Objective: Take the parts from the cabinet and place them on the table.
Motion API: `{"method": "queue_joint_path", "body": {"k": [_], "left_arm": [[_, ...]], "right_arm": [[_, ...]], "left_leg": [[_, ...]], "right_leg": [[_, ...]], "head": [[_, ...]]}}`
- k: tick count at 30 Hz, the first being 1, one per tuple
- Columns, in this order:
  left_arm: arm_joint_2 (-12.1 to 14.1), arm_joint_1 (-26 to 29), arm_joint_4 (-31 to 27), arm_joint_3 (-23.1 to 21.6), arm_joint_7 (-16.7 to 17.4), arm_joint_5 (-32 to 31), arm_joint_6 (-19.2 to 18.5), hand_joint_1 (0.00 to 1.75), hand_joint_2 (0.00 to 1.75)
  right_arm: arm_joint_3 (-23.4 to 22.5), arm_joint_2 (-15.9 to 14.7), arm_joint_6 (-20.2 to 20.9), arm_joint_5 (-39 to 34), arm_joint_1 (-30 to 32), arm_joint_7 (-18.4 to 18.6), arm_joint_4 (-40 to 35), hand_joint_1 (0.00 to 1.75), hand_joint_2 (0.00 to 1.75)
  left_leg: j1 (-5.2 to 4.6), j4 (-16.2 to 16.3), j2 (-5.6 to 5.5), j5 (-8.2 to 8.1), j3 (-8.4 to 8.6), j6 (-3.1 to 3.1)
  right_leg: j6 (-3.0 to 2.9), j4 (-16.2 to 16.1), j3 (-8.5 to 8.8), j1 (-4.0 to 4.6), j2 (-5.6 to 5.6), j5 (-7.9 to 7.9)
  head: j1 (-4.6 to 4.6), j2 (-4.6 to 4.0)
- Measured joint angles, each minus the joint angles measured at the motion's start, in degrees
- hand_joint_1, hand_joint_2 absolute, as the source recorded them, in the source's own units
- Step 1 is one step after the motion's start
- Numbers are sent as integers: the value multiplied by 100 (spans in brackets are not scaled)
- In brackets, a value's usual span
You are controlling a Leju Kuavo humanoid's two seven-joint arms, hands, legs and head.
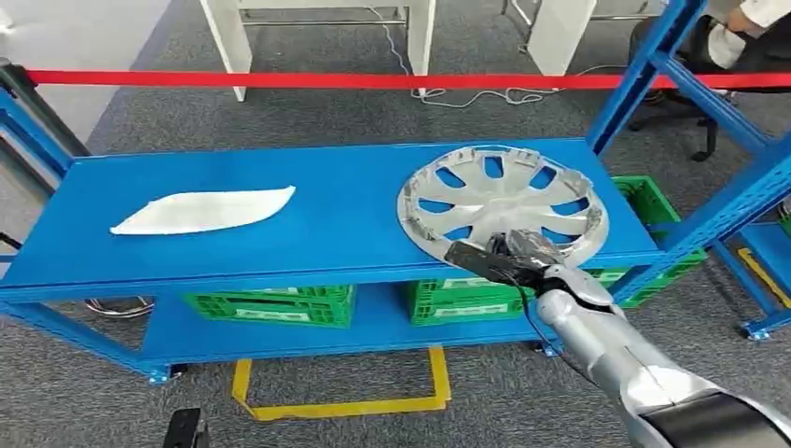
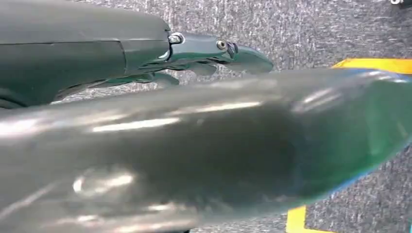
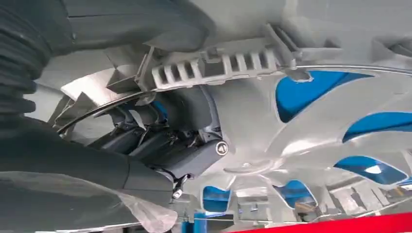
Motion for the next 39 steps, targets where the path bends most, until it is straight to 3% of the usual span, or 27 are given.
{"method": "queue_joint_path", "body": {"k": [1, 2, 3, 4, 5, 7, 8, 10, 12, 14, 16, 17, 18, 19, 21, 23, 24, 27, 29, 30, 32, 33, 34, 36, 38, 39], "left_arm": [[-2, 5, 0, 4, -2, 4, 2, 0, 0], [-2, 10, 0, 6, -11, 7, 2, 0, 0], [-2, 12, 0, 11, -18, 17, 9, 0, 0], [-2, 11, 0, 17, -28, 24, 20, 0, 0], [-2, 8, 0, 28, -37, 37, 33, 0, 0], [-11, 5, 0, 41, -55, 57, 64, 0, 0], [-20, -2, 0, 44, -63, 61, 74, 0, 0], [-31, -24, 0, 50, -70, 63, 96, 0, 0], [-44, -30, 0, 52, -105, 63, 103, 0, 0], [-44, -23, 0, 61, -229, 81, 81, 0, 0], [-39, -17, 0, 83, -381, 105, -16, 0, 0], [-35, 2, 0, 92, -514, 118, -79, 0, 0], [-35, 21, 0, 98, -570, 122, -105, 0, 0], [-35, 43, 0, 107, -592, 129, -125, 0, 0], [-22, 55, 0, 133, -654, 168, -192, 0, 0], [-17, 52, 0, 148, -793, 184, -340, 0, 0], [-22, 49, 0, 155, -846, 186, -402, 0, 0], [-13, 74, 0, 166, -905, 186, -455, 0, 0], [-13, 70, 0, 181, -920, 192, -472, 0, 0], [-11, 63, 0, 186, -929, 192, -496, 0, 0], [-13, 65, 0, 190, -953, 192, -579, 0, 0], [-13, 65, 0, 192, -971, 192, -619, 0, 0], [-11, 67, 0, 195, -981, 192, -665, 0, 0], [-7, 69, 0, 197, -986, 184, -715, 0, 0], [-7, 66, 0, 203, -986, 184, -783, 0, 0], [-2, 64, 0, 205, -986, 184, -809, 0, 0]], "right_arm": [[2, 0, 7, 13, 0, 2, 13, 175, 175], [9, 0, 13, 26, -1, -9, 28, 175, 175], [13, 0, 26, 39, -4, -11, 50, 175, 175], [17, 0, 46, 48, -13, -9, 66, 175, 175], [28, 0, 65, 54, -31, -9, 79, 175, 175], [61, 0, 81, 72, -63, -9, 101, 175, 175], [70, 0, 65, 81, -94, -22, 101, 175, 175], [118, 2, 4, 85, -106, -90, 101, 175, 175], [153, 2, -142, 114, -91, -136, 101, 175, 175], [170, 2, -384, 188, -66, -175, 47, 175, 175], [175, -2, -613, 245, 50, -197, -37, 175, 175], [175, -31, -812, 311, 138, -203, -129, 175, 175], [175, -61, -1018, 410, 216, -179, -233, 175, 175], [177, -92, -1172, 501, 305, -127, -341, 175, 175], [177, -157, -1382, 761, 453, -22, -564, 175, 175], [177, -253, -1586, 1105, 604, 89, -847, 175, 175], [177, -330, -1703, 1257, 680, 125, -995, 175, 175], [157, -488, -1860, 1440, 829, 186, -1336, 175, 175], [142, -605, -1860, 1508, 930, 183, -1521, 175, 175], [140, -638, -1869, 1561, 957, 184, -1580, 175, 175], [122, -710, -1978, 1804, 1061, 188, -1755, 175, 175], [107, -752, -2048, 1942, 1156, 190, -1878, 175, 175], [76, -813, -2088, 2103, 1257, 190, -2051, 175, 175], [24, -916, -2087, 2300, 1351, 194, -2322, 175, 175], [-39, -1049, -2079, 2466, 1384, 190, -2724, 175, 175], [-55, -1075, -2081, 2474, 1386, 179, -2888, 175, 175]], "left_leg": [[-16, 1, 8, 4, -18, 11], [-26, 3, 15, 4, -28, 14], [-33, 3, 17, 4, -26, 15], [-33, 4, 16, 3, -19, 16], [-33, 5, 15, 2, -8, 14], [-33, 6, 14, -5, 18, 4], [-52, 14, 14, -13, 15, -28], [-59, 20, 9, -5, -9, -101], [-35, -10, -1, 22, 8, -166], [-27, 145, -20, -125, -55, -224], [-15, 877, -20, -566, -385, -259], [-14, 1406, -20, -789, -621, -275], [-14, 1709, -20, -874, -757, -286], [-9, 1771, -20, -822, -786, -290], [5, 1190, -19, -375, -519, -285], [12, 173, -19, 60, -95, -265], [-21, 60, -24, -13, -37, -250], [-64, 89, -30, -28, -121, -121], [-31, 23, -26, 26, -107, -23], [-32, 24, -28, 24, -116, 8], [-51, 25, -24, 14, -129, 37], [-56, 29, -26, 9, -131, 46], [-58, 32, -39, 5, -128, 50], [-58, 41, -64, -9, -121, 53], [-55, 76, -76, -62, -100, 11], [-103, 99, -78, -87, -122, -27]], "right_leg": [[3, 584, -282, 0, -1, -255], [6, 1013, -491, 3, 0, -404], [2, 1245, -604, 4, 0, -430], [-6, 1178, -573, 5, 0, -322], [-21, 855, -406, 5, -1, -103], [-70, -178, 132, 5, -6, 362], [-95, -569, 312, 17, -7, 329], [-105, -595, 363, 36, -3, 347], [-166, -602, 371, 62, -8, 363], [-238, -656, 397, 7, -39, 416], [-262, -656, 379, 8, -63, 422], [-264, -654, 365, 9, -74, 422], [-264, -653, 359, 9, -76, 422], [-263, -652, 361, 7, -71, 422], [-254, -644, 367, 2, -55, 416], [-202, -620, 365, -6, -50, 388], [-158, -572, 324, 38, -49, 372], [-56, -605, 268, 4, -51, 419], [-1, -507, 170, -17, -38, 300], [6, -235, 42, -14, -37, 117], [22, 759, -435, -14, -31, -316], [28, 1140, -633, -14, -31, -421], [29, 1286, -725, -14, -30, -393], [17, 879, -575, -14, -30, -39], [-6, -237, -82, -25, -39, 540], [-10, -376, 72, 5, -31, 444]], "head": [[-2, 0], [0, 0], [-2, 0], [-2, 0], [2, 0], [2, 0], [-5, 0], [-15, 0], [-7, 0], [-35, 0], [-46, 0], [-39, 0], [-48, 0], [-42, 0], [-42, 0], [-46, 0], [-55, 0], [-44, 0], [-29, 0], [-9, 0], [0, 0], [2, 0], [2, 0], [4, 0], [6, 0], [0, 0]]}}
